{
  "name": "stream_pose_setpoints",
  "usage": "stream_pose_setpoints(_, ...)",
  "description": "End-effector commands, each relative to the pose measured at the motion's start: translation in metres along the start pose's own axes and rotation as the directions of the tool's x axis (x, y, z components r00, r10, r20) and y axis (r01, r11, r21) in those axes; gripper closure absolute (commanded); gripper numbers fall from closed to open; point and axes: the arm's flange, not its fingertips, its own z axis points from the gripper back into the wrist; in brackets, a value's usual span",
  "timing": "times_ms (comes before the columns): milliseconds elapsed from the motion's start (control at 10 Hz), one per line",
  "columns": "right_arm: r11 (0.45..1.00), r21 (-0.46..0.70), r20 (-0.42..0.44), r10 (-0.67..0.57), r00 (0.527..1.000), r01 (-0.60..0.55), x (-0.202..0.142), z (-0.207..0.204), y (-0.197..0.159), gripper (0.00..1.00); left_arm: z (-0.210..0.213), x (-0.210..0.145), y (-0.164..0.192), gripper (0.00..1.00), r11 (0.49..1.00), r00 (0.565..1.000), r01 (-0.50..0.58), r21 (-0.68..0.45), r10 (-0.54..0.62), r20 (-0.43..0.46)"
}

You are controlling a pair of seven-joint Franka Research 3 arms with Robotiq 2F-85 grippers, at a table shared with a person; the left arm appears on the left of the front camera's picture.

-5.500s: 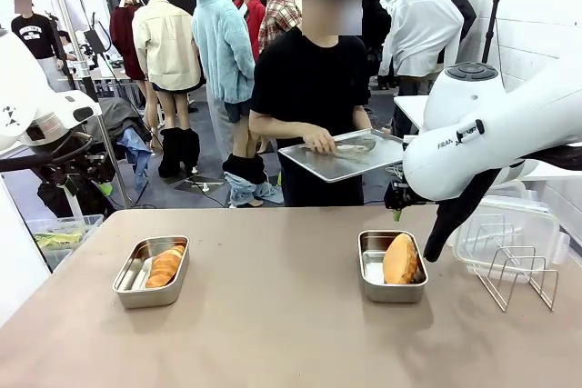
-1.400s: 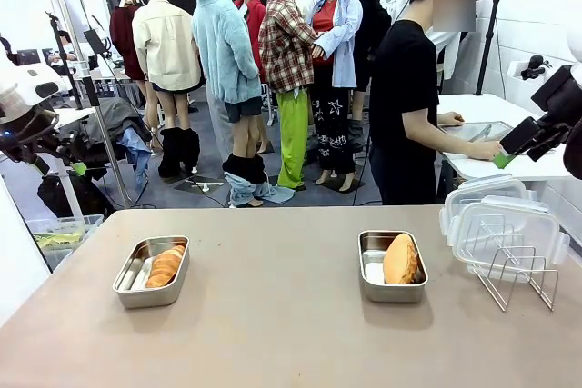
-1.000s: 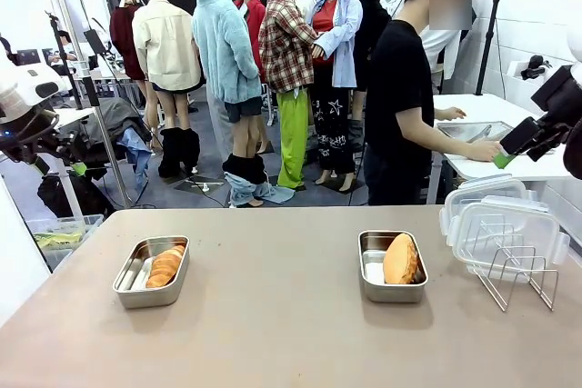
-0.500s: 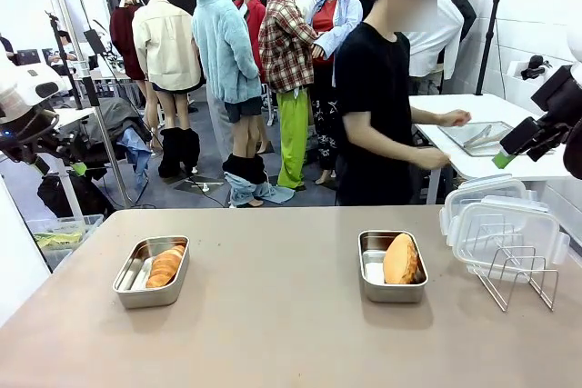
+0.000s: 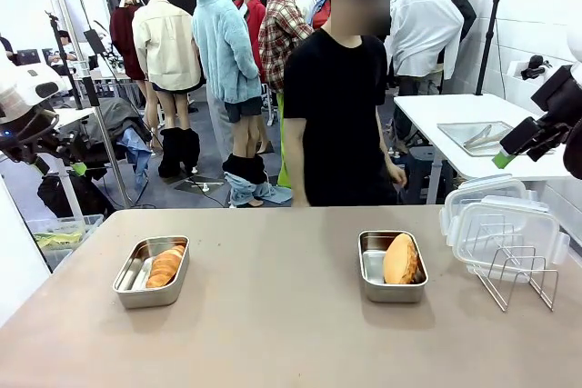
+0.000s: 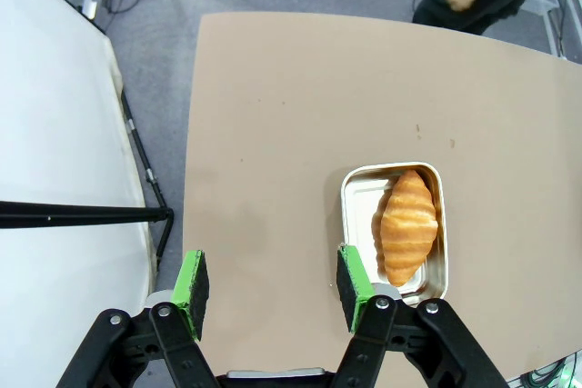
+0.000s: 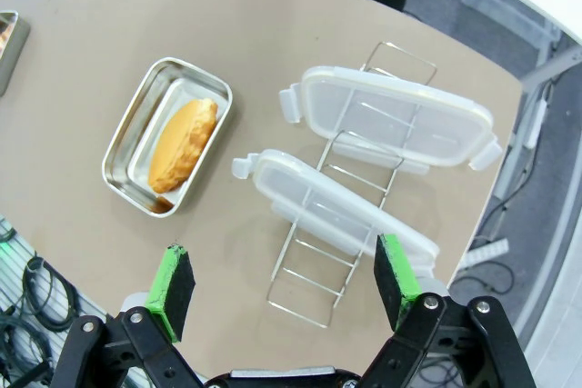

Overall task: Place the bread in airtight containers.
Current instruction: Pick up one Airtight Container lid and hand it to the human.

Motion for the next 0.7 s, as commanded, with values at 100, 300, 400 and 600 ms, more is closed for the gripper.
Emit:
stream_pose_setpoints(100, 1.0, -0.004, 0.008, -0.015, 1.0, 0.015, 0.0003, -0.0045, 0.0006, 0.02, 0.0014, -0.0003, 0.0, 0.26, 1.0, 1.0, -0.019, 0.007, 0.019, 0.003)
stream_pose_setpoints(300, 1.0, -0.004, 0.008, -0.015, 1.0, 0.015, 0.0003, -0.0045, 0.0006, 0.02, 0.0014, -0.0003, 0.0, 0.26, 1.0, 1.0, -0.019, 0.007, 0.019, 0.003)
stream_pose_setpoints(400, 1.0, -0.004, 0.008, -0.015, 1.0, 0.015, 0.0003, -0.0045, 0.0006, 0.02, 0.0014, -0.0003, 0.0, 0.26, 1.0, 1.0, -0.019, 0.007, 0.019, 0.003)
stream_pose_setpoints(600, 1.0, -0.004, 0.008, -0.015, 1.0, 0.015, 0.0003, -0.0045, 0.0006, 0.02, 0.0014, -0.0003, 0.0, 0.26, 1.0, 1.0, -0.019, 0.007, 0.019, 0.003)
